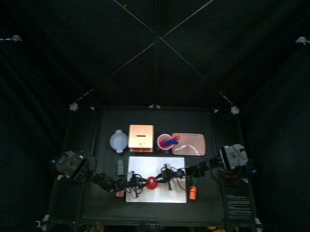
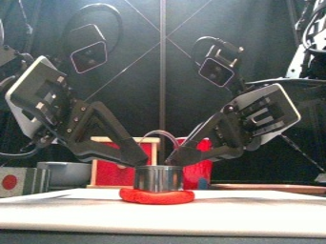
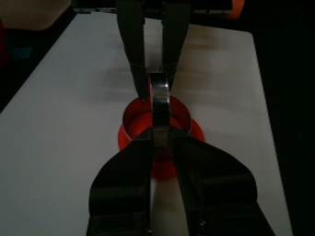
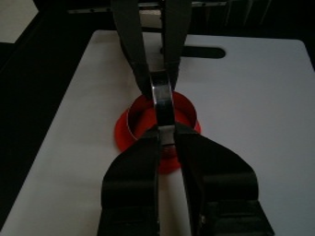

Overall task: Get the cutter from the drawer then cut the dough then place the extra dough in the bowl
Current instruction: Cut the dough

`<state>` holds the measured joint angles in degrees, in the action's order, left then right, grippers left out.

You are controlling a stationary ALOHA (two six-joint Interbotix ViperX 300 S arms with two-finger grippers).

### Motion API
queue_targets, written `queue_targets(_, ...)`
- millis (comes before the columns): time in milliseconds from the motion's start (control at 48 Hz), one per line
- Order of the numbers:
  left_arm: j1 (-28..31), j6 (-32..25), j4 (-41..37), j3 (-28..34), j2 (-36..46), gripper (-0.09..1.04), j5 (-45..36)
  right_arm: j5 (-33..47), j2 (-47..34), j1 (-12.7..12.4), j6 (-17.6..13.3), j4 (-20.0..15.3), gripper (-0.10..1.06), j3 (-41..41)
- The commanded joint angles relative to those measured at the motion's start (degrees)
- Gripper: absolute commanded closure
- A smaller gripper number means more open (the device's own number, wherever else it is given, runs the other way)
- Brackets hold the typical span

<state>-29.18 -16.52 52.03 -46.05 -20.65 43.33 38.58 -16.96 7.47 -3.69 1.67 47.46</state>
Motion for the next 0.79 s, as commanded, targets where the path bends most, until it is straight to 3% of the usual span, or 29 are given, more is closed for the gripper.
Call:
queue_targets(21, 0.18, 2.11, 0.0, 0.0, -3.16, 0.41, -4.31, -0.7, -3.78, -0.26, -0.35, -1.49, 0.51, -1.05)
queue_targets(521, 0.53, 1.93, -0.09, 0.0, -2.37, 0.4, -4.75, -4.13, -2.29, -0.44, 0.18, -1.85, 0.51, -1.05)
queue_targets(792, 1.76, 2.2, -0.09, 0.26, -3.78, 0.4, -9.76, -6.77, -2.46, -0.7, 0.26, -1.58, 0.51, -1.14)
